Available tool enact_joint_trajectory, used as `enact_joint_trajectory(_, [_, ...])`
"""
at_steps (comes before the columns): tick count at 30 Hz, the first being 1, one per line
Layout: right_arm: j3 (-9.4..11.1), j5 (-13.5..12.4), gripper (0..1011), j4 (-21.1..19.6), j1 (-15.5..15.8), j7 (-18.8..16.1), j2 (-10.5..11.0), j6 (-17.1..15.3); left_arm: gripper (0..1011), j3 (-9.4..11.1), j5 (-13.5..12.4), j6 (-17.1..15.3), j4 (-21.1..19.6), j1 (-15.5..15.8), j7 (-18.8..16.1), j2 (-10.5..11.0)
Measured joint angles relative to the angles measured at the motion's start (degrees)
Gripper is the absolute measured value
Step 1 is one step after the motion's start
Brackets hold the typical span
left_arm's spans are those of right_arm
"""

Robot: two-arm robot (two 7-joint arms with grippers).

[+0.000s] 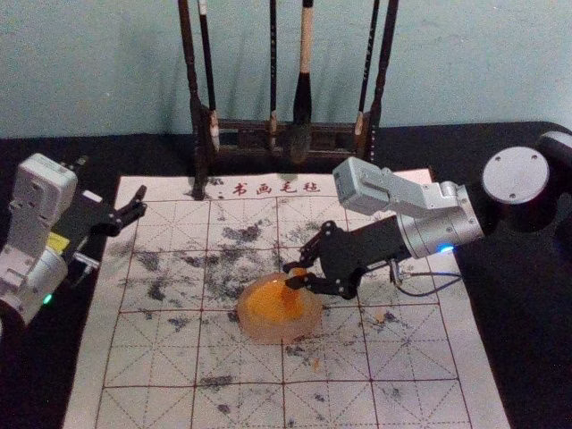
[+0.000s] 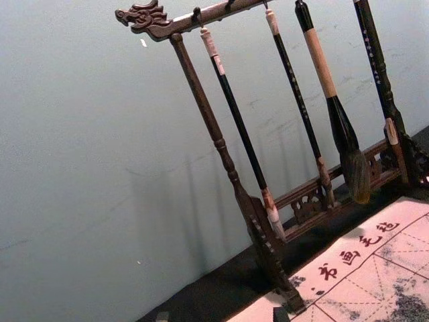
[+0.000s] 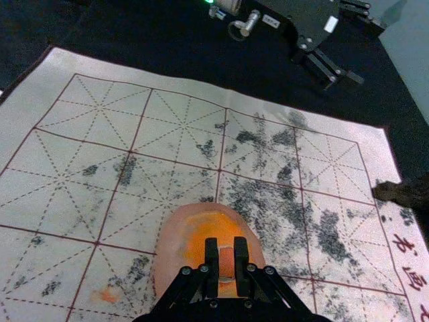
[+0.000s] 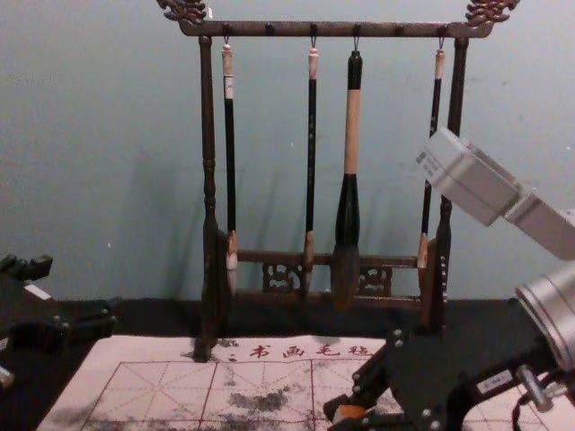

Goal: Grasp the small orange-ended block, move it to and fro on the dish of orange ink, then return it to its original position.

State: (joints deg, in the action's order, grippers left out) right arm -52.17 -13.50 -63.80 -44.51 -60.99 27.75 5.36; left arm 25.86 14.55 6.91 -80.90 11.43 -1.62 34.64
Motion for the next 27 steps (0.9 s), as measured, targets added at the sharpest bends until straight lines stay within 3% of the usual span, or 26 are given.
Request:
enact_joint_trajectory(16, [-0.6, -0.7, 132, -2.7, 0.9, -1.0, 1.0, -0.1, 1001, 0.0, 0.0, 0.0, 0.0, 0.0, 0.0, 0.0])
enact_joint_trajectory(27, [-1.3, -0.9, 132, -1.4, 0.3, -1.3, -0.5, 0.7, 1001, 0.0, 0.0, 0.0, 0.0, 0.0, 0.0, 0.0])
